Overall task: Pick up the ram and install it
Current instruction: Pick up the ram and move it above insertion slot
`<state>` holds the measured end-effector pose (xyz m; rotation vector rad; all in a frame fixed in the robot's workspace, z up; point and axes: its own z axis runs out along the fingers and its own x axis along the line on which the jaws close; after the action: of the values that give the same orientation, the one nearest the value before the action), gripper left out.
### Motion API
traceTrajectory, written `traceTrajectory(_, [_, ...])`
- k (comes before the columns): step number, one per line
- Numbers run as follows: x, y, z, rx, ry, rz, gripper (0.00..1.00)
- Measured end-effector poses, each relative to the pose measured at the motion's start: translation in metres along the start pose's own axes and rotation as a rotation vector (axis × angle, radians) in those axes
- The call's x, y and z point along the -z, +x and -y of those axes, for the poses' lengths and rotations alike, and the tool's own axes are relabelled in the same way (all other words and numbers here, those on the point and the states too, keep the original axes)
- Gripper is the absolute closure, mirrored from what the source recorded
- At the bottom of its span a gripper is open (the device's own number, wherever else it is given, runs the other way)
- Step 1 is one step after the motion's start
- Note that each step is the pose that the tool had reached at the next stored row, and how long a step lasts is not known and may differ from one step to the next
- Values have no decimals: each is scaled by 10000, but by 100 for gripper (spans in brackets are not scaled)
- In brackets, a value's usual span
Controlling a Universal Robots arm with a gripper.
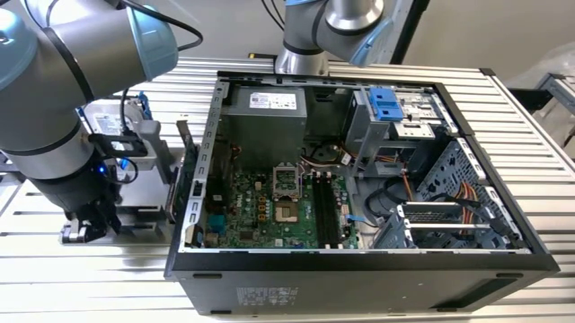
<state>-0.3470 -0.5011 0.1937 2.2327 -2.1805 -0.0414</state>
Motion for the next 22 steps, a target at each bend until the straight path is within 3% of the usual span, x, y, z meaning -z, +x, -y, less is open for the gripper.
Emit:
traceTrajectory(15, [5, 0, 0, 0, 1, -10, 100])
traceTrajectory(22, [82, 0, -3, 0, 0, -11, 100])
